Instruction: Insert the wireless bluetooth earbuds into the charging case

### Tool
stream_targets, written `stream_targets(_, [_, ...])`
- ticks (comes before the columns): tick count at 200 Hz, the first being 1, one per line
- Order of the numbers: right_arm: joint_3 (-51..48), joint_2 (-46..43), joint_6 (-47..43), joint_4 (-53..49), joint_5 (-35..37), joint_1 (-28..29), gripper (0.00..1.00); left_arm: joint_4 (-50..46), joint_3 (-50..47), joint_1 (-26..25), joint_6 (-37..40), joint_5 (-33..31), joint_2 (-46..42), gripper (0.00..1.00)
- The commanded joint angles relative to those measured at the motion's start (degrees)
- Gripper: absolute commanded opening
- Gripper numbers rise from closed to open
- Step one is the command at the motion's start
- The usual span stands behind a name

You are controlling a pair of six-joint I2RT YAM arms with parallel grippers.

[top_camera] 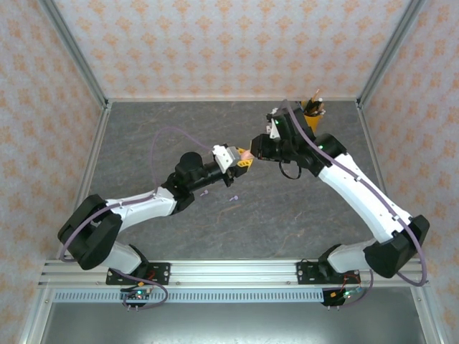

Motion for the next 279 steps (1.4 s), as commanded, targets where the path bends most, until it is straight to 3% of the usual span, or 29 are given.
stream_targets(1, [-1.9,-2.8,2.2,-1.0,4.3,0.1,0.25,2.2,3.7,0.6,-2.1,-2.7,0.8,0.00])
stream_targets(16, [-3.2,-4.5,4.1,-1.4,12.4,-0.5,0.36,-0.5,5.5,0.6,-3.1,-4.0,2.4,0.00])
stream_targets(41, [-6.6,-6.3,6.7,-0.5,17.3,-3.2,0.40,-6.2,10.7,0.6,-7.4,-5.9,7.8,0.00])
stream_targets(76, [-13.1,-7.8,10.1,2.3,17.5,-6.1,0.40,-11.8,19.6,0.6,-17.0,-8.4,18.4,0.00])
stream_targets(112, [-16.3,-8.1,11.0,3.0,18.8,-6.4,0.40,-25.4,32.3,0.6,-27.7,-11.4,28.5,0.00])
stream_targets(134, [-17.5,-7.7,11.2,3.8,19.0,-6.4,0.41,-39.7,44.8,0.6,-34.3,-8.2,35.7,0.00])
stream_targets(150, [-17.9,-6.9,11.3,4.1,19.0,-6.4,0.41,-43.4,51.1,0.5,-38.0,-4.2,40.4,0.00])
stream_targets(182, [-18.5,-5.6,11.3,4.6,18.5,-6.4,0.41,-45.8,56.1,0.5,-43.9,-1.5,45.7,0.00])
stream_targets(224, [-18.6,-5.0,11.6,4.5,19.0,-6.4,0.42,-55.0,62.5,0.4,-45.4,-0.7,50.4,0.04])
stream_targets(261, [-16.8,-3.8,11.6,2.9,19.0,-6.4,0.45,-58.7,64.4,0.5,-48.0,-1.1,52.7,0.10])
stream_targets(279, [-16.3,-3.6,11.4,2.2,19.0,-6.4,0.46,-59.7,64.7,0.5,-49.0,-1.7,53.4,0.18])
